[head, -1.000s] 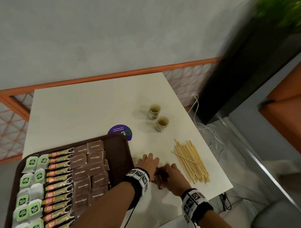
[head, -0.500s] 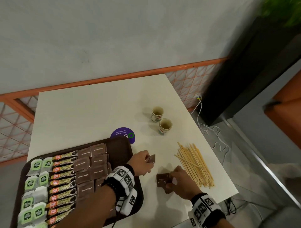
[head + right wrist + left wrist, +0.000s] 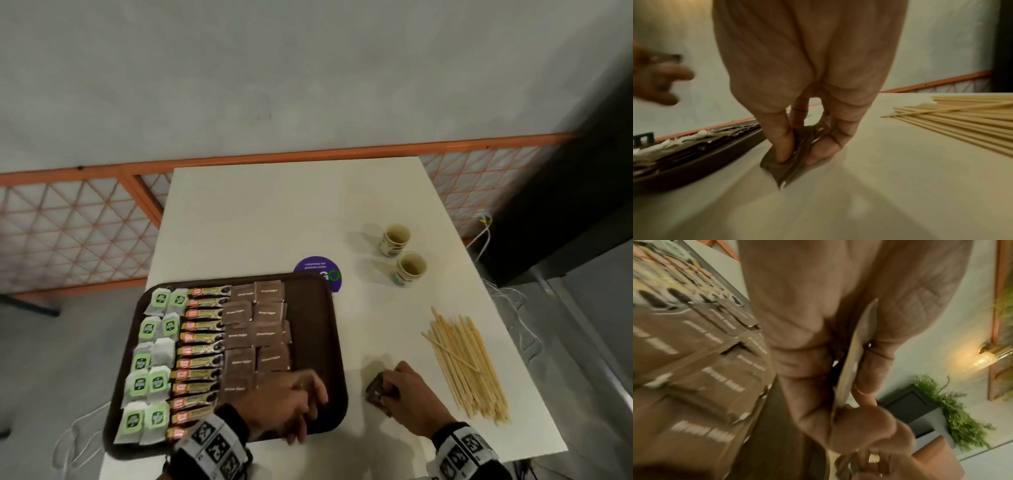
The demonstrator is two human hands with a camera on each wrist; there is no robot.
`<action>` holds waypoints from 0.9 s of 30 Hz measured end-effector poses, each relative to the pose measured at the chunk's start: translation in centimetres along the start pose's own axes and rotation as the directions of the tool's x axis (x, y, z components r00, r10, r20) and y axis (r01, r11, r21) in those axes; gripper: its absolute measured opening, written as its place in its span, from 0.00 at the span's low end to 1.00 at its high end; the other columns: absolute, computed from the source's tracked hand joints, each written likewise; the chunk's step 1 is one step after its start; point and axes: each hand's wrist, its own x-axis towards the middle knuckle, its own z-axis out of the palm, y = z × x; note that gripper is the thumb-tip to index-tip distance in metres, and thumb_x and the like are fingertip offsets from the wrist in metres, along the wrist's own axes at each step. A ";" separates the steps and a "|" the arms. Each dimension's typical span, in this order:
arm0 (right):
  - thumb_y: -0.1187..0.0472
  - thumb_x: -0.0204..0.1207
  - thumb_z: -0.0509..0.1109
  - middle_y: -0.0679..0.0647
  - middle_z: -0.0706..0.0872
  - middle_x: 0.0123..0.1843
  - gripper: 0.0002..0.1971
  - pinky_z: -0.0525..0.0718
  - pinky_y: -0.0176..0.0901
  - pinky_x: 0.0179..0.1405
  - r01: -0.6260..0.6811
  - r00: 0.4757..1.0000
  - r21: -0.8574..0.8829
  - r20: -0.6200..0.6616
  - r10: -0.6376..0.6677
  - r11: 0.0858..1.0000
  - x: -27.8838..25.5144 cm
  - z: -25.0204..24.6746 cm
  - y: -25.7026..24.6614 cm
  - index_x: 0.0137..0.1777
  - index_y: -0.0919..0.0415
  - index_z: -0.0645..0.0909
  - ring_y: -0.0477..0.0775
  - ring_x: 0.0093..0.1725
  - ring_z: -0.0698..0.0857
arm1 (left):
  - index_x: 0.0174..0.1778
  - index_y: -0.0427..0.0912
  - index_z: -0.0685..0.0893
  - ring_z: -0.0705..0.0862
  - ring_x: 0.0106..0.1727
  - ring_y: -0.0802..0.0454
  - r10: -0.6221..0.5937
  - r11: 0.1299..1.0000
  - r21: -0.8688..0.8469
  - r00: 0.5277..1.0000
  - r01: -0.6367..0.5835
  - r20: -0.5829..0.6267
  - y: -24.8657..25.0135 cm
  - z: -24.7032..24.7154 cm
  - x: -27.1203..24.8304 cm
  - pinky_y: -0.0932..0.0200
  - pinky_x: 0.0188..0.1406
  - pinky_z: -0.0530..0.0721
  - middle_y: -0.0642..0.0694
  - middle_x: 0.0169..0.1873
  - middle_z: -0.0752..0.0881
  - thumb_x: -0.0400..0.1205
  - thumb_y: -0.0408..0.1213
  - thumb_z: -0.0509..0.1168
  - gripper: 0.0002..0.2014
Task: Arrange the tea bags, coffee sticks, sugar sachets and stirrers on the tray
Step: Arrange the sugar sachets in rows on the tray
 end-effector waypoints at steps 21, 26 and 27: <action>0.58 0.76 0.75 0.55 0.92 0.43 0.05 0.85 0.38 0.35 -0.077 0.956 0.549 0.278 -0.095 0.832 -4.5 9.4 -21.5 0.46 0.59 0.86 0.51 0.38 0.90 | 0.45 0.37 0.78 0.79 0.20 0.50 0.096 0.963 -0.215 0.952 -0.163 -0.290 -12.5 -7.6 -11.1 0.61 0.19 0.76 0.42 0.29 0.85 0.78 0.30 0.74 0.10; 0.65 0.78 0.73 0.59 0.91 0.38 0.06 0.78 0.37 0.28 -0.130 0.989 0.544 0.133 0.067 0.829 -2.3 10.6 -21.4 0.46 0.69 0.87 0.49 0.30 0.84 | 0.50 0.34 0.79 0.82 0.23 0.48 0.053 0.973 -0.192 0.937 -0.125 -0.344 -13.3 -10.1 -12.1 0.59 0.23 0.81 0.41 0.32 0.86 0.77 0.25 0.73 0.10; 0.64 0.77 0.74 0.57 0.90 0.34 0.07 0.78 0.37 0.28 -0.132 0.990 0.494 0.108 0.091 0.859 -1.5 10.9 -21.1 0.44 0.70 0.86 0.47 0.28 0.83 | 0.50 0.34 0.79 0.82 0.23 0.47 0.048 0.976 -0.180 0.923 -0.125 -0.381 -13.5 -10.7 -12.2 0.57 0.24 0.82 0.41 0.33 0.87 0.78 0.25 0.72 0.09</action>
